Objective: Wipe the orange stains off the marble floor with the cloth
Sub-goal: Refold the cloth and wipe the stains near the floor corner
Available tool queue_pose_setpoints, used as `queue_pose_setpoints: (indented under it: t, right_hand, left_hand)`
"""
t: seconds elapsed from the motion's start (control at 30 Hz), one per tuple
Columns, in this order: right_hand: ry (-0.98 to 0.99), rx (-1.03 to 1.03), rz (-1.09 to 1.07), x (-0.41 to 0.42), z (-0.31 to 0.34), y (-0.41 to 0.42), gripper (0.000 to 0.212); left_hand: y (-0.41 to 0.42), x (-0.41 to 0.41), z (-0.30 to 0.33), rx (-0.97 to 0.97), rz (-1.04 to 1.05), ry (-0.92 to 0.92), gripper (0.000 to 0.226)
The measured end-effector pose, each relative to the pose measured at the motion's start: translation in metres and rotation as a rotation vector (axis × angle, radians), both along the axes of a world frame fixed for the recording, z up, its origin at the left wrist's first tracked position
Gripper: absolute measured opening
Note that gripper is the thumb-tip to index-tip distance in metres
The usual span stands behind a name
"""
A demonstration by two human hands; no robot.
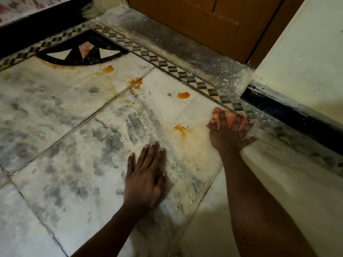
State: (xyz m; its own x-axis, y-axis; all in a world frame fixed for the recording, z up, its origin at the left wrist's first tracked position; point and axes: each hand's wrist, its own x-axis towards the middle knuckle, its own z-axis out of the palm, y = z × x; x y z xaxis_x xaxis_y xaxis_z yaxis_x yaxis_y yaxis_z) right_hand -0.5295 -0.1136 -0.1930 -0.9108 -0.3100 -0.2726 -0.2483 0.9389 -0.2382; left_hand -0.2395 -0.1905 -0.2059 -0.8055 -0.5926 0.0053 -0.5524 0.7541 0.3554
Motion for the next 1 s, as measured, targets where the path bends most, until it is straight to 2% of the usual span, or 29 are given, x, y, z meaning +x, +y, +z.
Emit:
queue_pose_setpoints:
  t: [0.13, 0.23, 0.33, 0.4, 0.47, 0.53, 0.63, 0.73, 0.87, 0.93, 0.97, 1.0]
  right_hand:
    - [0.15, -0.015, 0.307, 0.094, -0.007, 0.031, 0.061]
    - [0.211, -0.015, 0.401, 0.129, -0.012, 0.093, 0.059]
    - [0.176, 0.078, 0.261, 0.064, -0.011, 0.094, 0.057]
    - [0.062, 0.03, 0.076, 0.019, -0.004, 0.063, 0.058]
    - [0.015, 0.037, 0.02, 0.005, -0.003, 0.03, 0.06]
    - [0.056, 0.037, 0.141, 0.026, -0.008, 0.016, 0.06]
    - [0.178, -0.046, 0.428, 0.089, -0.008, 0.042, 0.059]
    - [0.016, -0.301, 0.495, 0.116, 0.009, 0.072, 0.054]
    - [-0.366, -0.791, 0.29, 0.109, 0.053, 0.077, 0.039]
    - [-0.609, -0.901, 0.137, 0.096, 0.067, 0.069, 0.036]
    - [-0.655, -0.895, 0.084, 0.087, 0.071, 0.064, 0.043]
    - [-0.605, -0.828, 0.077, 0.075, 0.073, 0.061, 0.051]
  left_hand:
    - [0.0, 0.0, 0.002, 0.009, 0.001, -0.02, 0.07]
    - [0.001, 0.0, 0.0, 0.0, 0.0, 0.002, 0.07]
    - [0.001, 0.0, -0.001, -0.003, 0.002, 0.005, 0.069]
    - [0.001, -0.001, -0.001, -0.009, 0.001, -0.001, 0.07]
    - [0.001, -0.001, -0.001, -0.008, 0.002, -0.002, 0.07]
    - [0.001, -0.001, 0.0, 0.001, 0.001, 0.0, 0.07]
    - [0.001, 0.0, 0.002, 0.003, 0.004, 0.004, 0.068]
    - [0.001, 0.0, 0.002, 0.004, 0.0, 0.012, 0.068]
    - [0.0, 0.0, 0.0, 0.001, -0.001, 0.016, 0.068]
    - [0.001, 0.001, 0.0, 0.0, 0.006, 0.016, 0.068]
    - [0.001, 0.001, 0.0, -0.002, 0.01, 0.013, 0.069]
    - [0.001, 0.001, 0.001, -0.005, 0.011, 0.009, 0.069]
